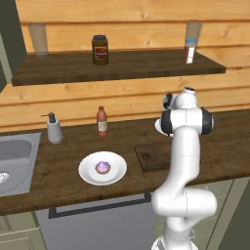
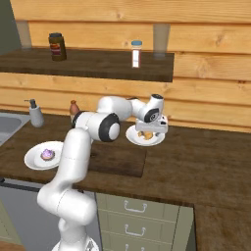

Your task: From the different types of pastries on the counter, select a croissant and place it on the cutting board. Then retrieve a jar of jam from the cabinet and place it alongside the croissant on the cutting board.

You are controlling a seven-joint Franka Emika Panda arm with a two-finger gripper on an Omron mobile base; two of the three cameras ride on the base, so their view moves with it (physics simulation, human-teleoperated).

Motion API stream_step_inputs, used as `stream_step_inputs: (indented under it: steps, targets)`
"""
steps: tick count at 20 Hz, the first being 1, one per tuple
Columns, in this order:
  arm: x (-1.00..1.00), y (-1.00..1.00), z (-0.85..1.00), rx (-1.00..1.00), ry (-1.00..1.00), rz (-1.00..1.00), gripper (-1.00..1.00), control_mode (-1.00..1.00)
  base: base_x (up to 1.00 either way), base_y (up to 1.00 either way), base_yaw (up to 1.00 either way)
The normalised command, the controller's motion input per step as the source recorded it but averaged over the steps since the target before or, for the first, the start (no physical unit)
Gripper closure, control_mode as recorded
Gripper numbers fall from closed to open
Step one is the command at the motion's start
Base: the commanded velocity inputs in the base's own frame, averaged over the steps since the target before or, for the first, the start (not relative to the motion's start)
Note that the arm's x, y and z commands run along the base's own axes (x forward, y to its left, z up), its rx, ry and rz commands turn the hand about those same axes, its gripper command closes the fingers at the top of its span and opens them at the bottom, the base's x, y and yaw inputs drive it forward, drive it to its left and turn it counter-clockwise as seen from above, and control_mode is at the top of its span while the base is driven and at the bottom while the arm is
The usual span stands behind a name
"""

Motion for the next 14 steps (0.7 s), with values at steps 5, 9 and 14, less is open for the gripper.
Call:
stream_step_inputs:
  steps: [5, 9, 14]
  targets:
    - [-0.29, 0.22, -0.11, -0.06, -0.04, 0.02, 1.00, -1.00, 0.00, 0.00, 0.00]
    - [-0.49, 0.38, 0.06, -0.06, -0.12, 0.00, 1.00, -1.00, 0.00, 0.00, 0.00]
    - [-0.96, 0.24, 0.13, -0.01, -0.13, 0.00, 1.00, -1.00, 0.00, 0.00, 0.00]
